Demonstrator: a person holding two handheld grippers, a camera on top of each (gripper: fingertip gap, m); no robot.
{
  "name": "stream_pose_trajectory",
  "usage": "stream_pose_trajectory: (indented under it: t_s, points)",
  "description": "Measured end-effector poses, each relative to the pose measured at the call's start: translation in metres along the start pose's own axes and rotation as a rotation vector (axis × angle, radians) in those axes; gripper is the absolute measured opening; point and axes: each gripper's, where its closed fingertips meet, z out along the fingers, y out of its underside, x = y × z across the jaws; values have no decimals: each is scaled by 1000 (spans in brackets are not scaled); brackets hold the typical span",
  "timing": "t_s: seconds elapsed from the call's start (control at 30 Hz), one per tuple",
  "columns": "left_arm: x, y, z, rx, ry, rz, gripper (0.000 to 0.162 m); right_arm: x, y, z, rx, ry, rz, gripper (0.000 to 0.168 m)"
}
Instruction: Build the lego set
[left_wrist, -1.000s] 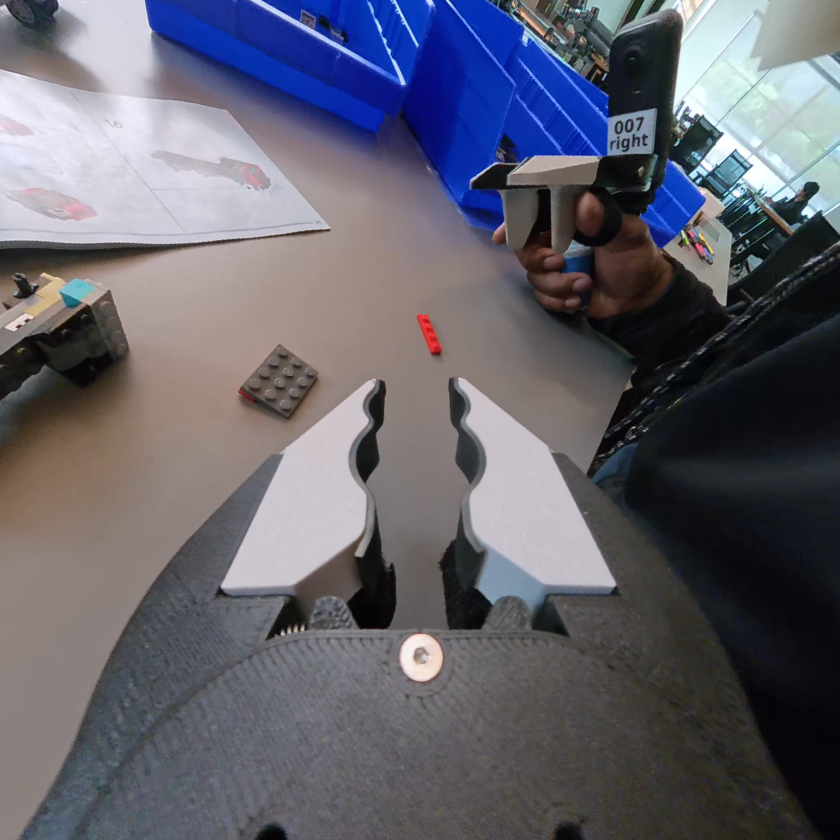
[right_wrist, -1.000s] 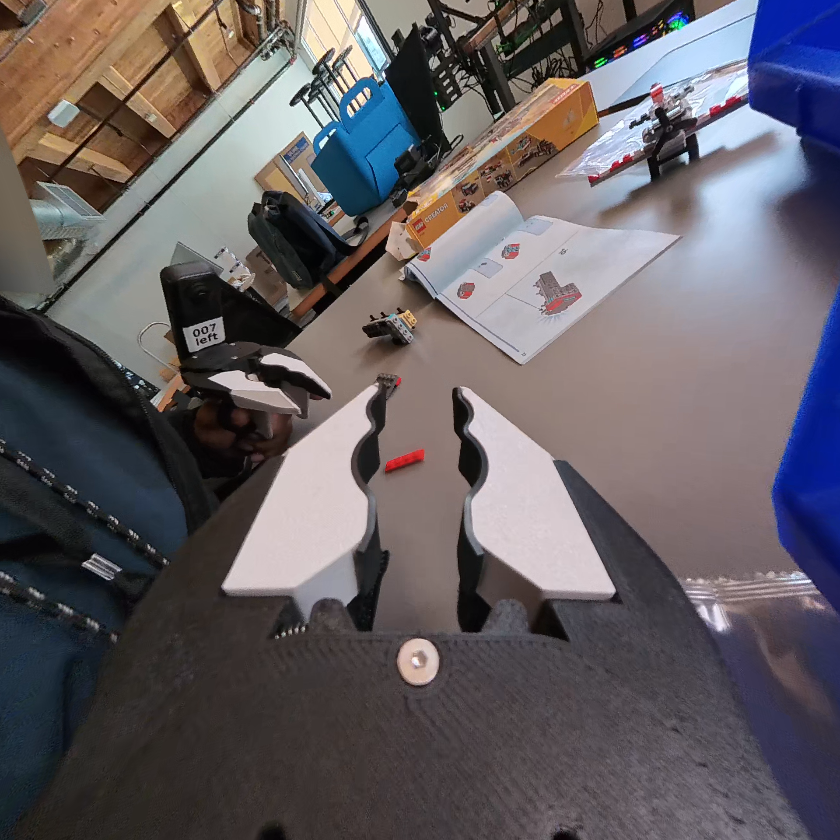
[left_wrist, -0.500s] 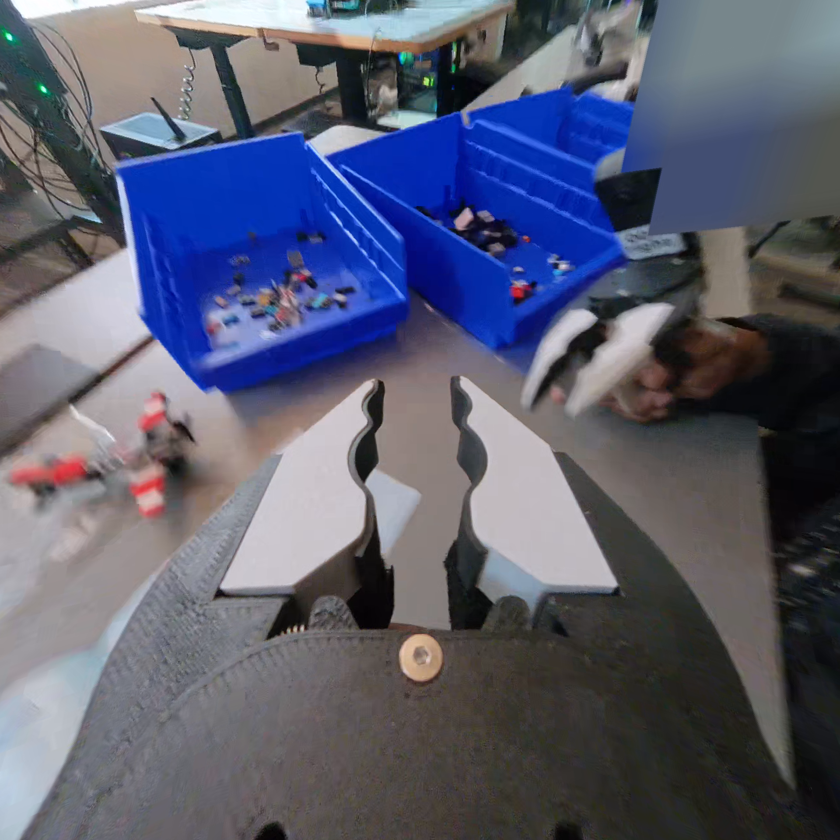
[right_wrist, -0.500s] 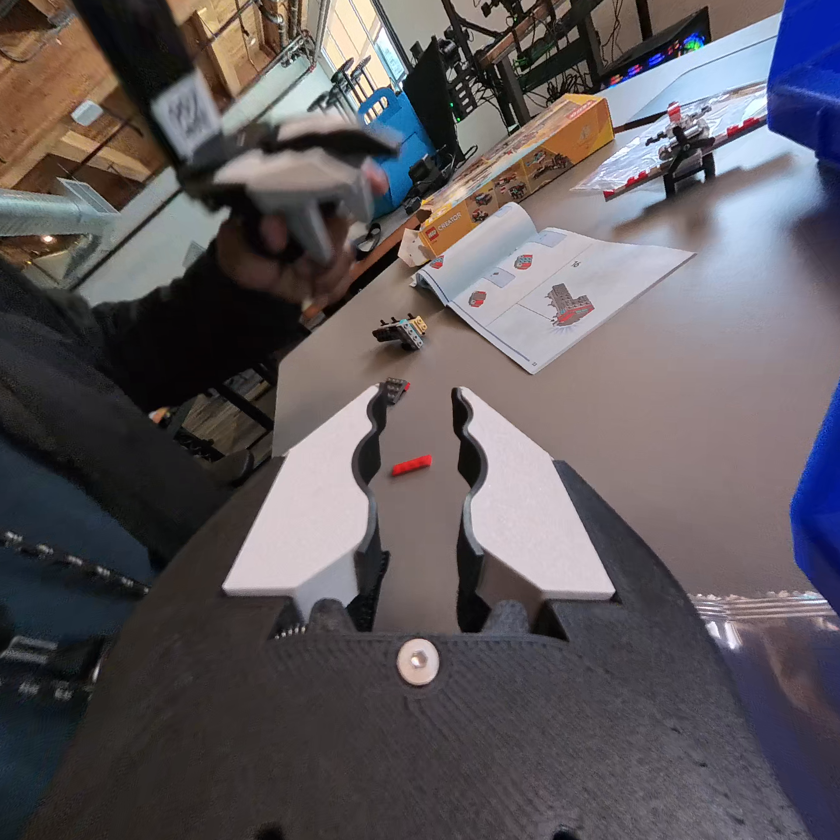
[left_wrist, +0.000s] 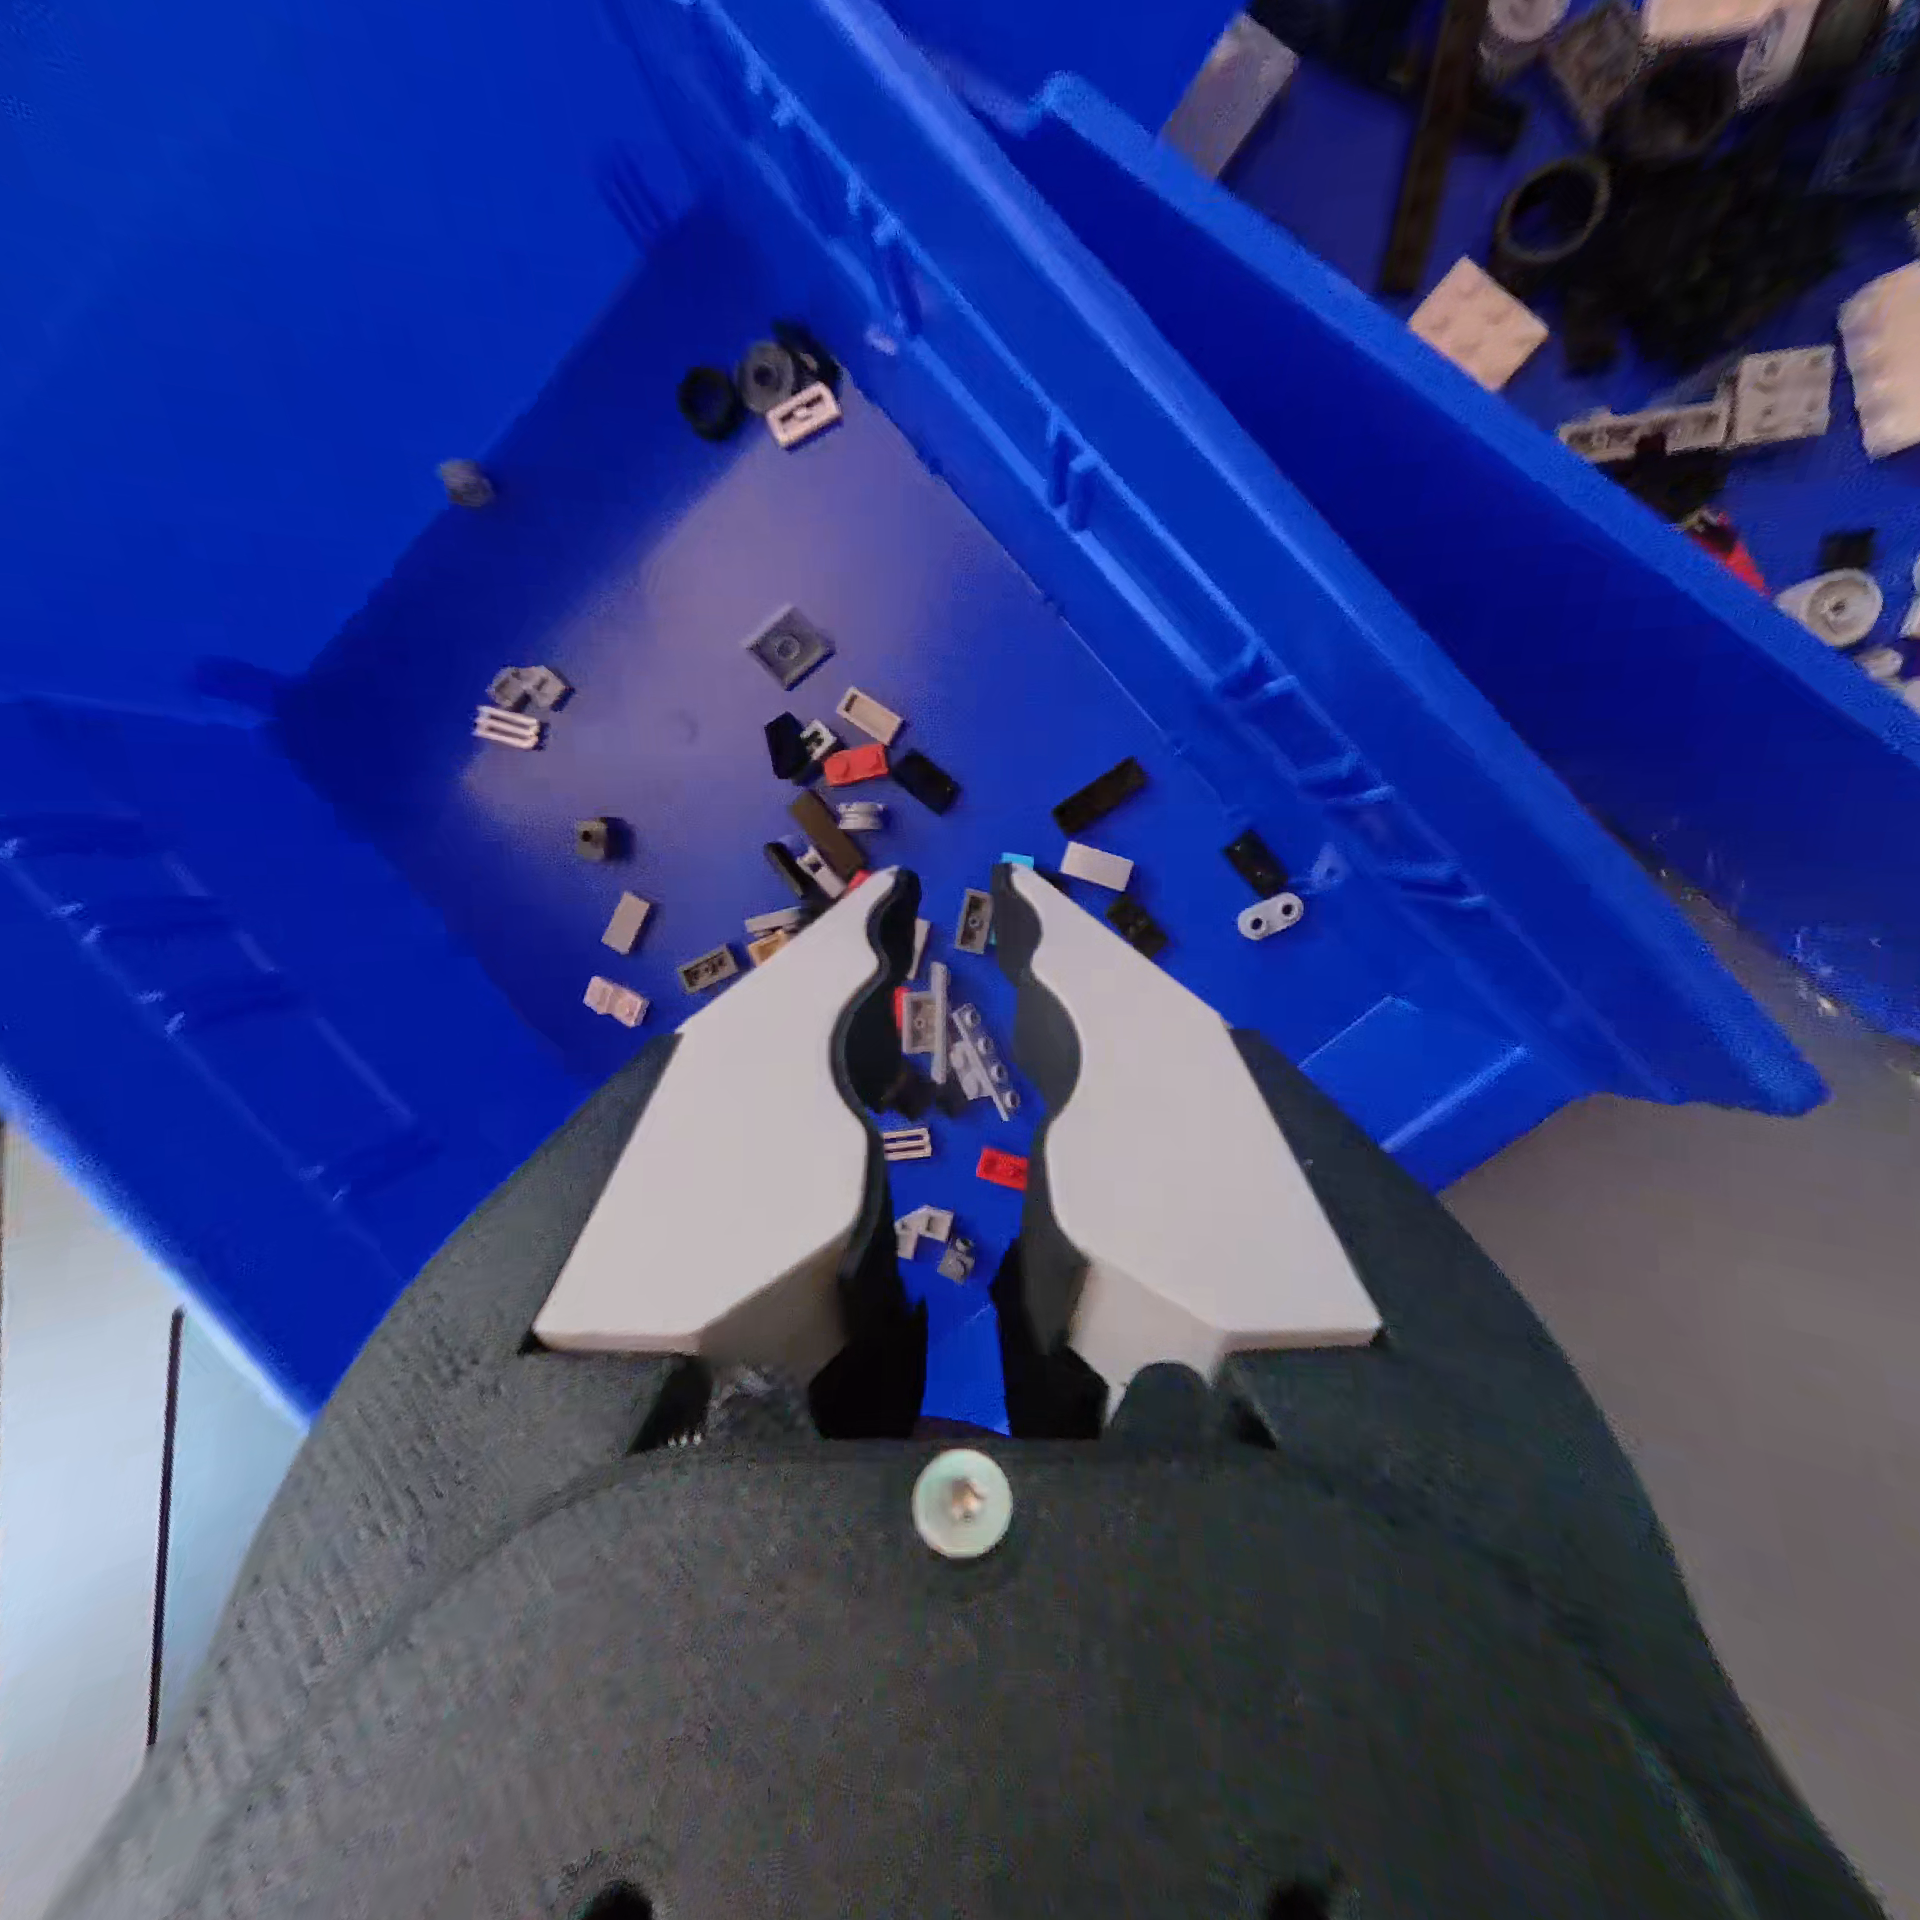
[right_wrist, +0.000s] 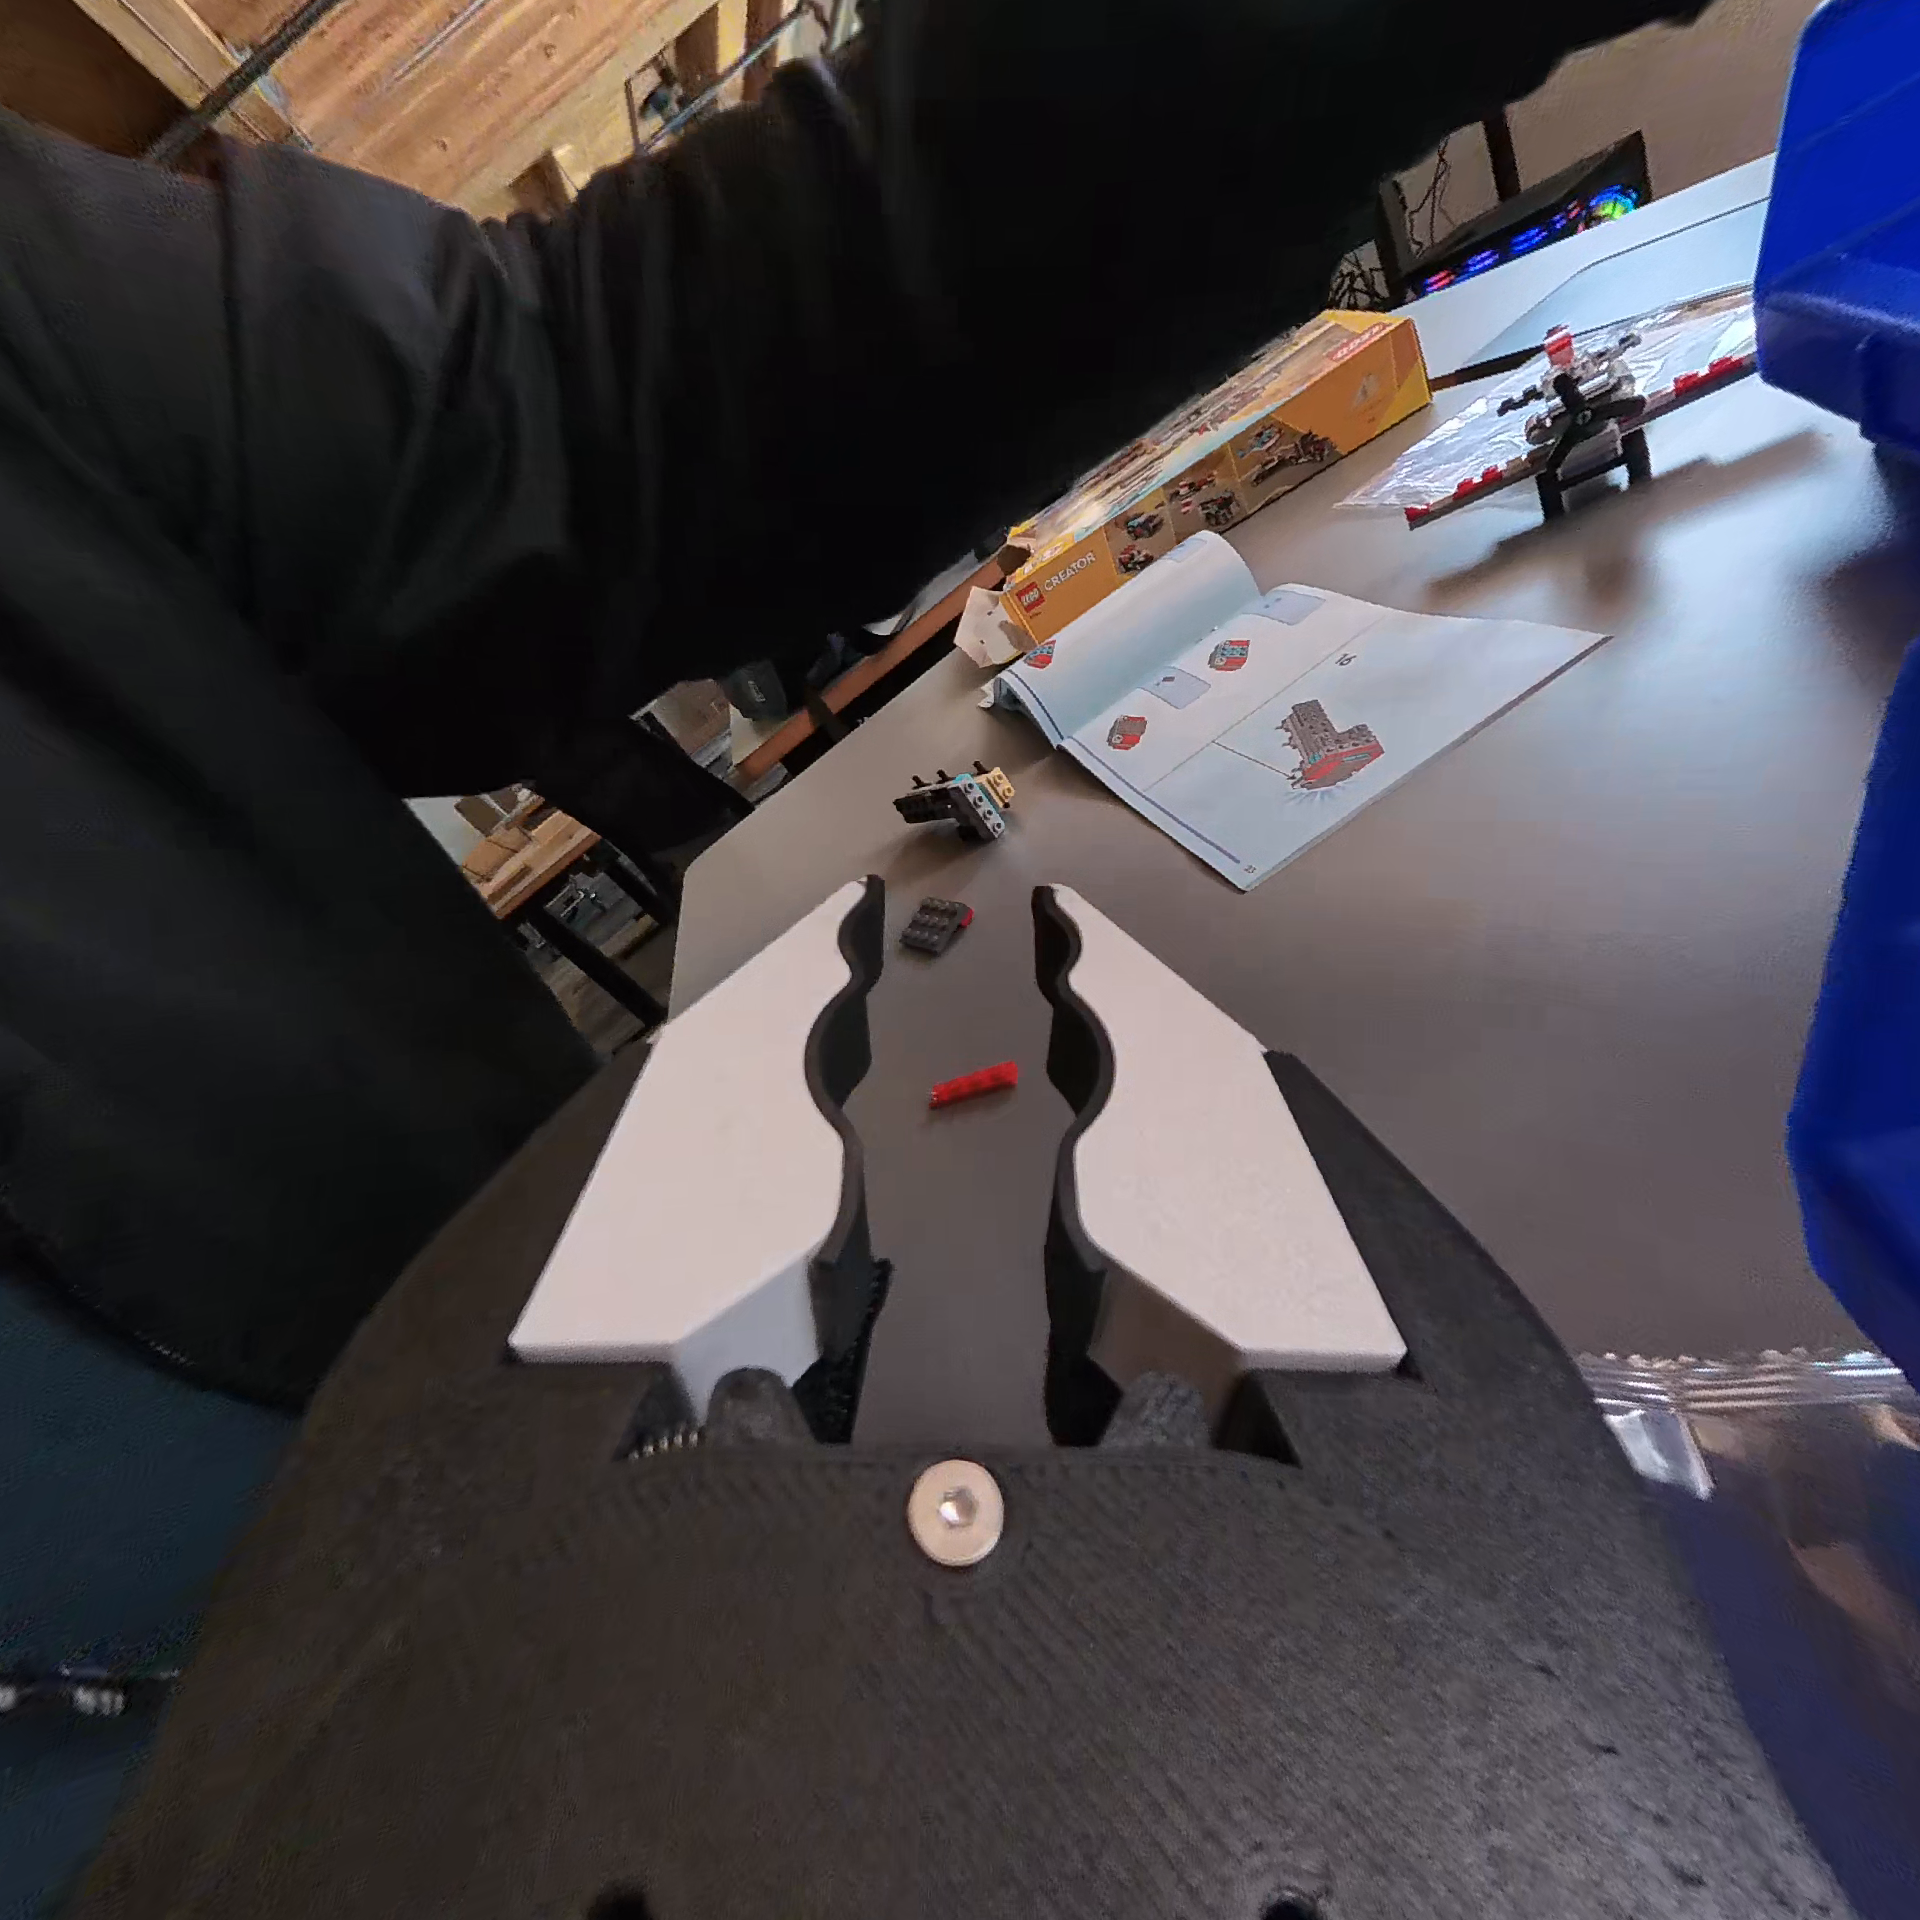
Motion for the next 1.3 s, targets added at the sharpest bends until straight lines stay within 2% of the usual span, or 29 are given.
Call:
stream_pose_trajectory:
  t_s: [0.13, 0.27, 0.5, 0.67, 0.93, 1.13, 1.3]
  points:
    - [5, 14, 15, -76, 41, 88, 9, -1, -1, -1, 6, -14, 5, 29]
    - [7, 30, 30, -150, 65, 166, 11, -2, -2, -1, 11, -21, 10, 29]
    - [3, 33, 44, -165, 71, 200, 14, -1, -3, -2, 19, -15, 10, 29]
    - [4, 33, 46, -155, 133, 132, 11, 0, -2, -2, 15, -11, 9, 29]
    - [4, 35, 45, -135, 220, -86, 8, -1, -2, -2, 14, -9, 5, 29]
    - [3, 27, 27, -66, 223, -174, 9, -1, -3, -2, 17, -7, 1, 29]
    - [35, 24, -33, 85, 232, -228, 8, -1, -2, -2, 12, -6, 2, 29]
